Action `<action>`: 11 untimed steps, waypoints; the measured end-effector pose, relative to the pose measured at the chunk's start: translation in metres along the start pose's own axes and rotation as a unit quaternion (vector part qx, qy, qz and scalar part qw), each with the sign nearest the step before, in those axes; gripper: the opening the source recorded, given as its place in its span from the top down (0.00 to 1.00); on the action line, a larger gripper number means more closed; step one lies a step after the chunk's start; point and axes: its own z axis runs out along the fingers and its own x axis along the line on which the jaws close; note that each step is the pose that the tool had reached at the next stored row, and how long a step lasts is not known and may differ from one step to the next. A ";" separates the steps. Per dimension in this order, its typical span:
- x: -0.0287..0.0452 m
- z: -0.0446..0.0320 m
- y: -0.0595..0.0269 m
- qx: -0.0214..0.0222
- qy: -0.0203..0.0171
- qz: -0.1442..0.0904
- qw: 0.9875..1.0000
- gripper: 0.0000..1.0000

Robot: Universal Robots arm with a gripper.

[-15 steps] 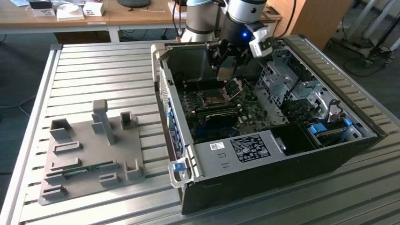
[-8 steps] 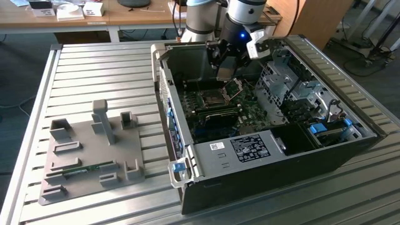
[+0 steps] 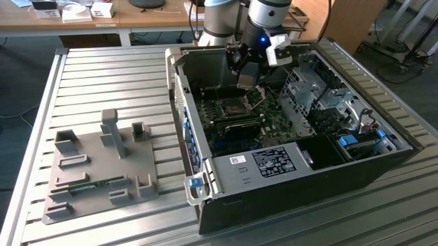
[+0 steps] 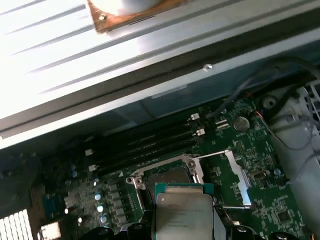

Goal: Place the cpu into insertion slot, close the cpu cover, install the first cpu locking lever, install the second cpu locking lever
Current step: 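Place the cpu into insertion slot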

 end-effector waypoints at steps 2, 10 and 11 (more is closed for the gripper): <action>0.0000 0.0004 -0.0001 0.000 -0.002 0.018 1.000 0.46; 0.0000 0.0005 -0.0001 -0.001 -0.003 0.028 1.000 0.46; 0.0000 0.0006 -0.0001 -0.001 -0.004 0.035 0.999 0.46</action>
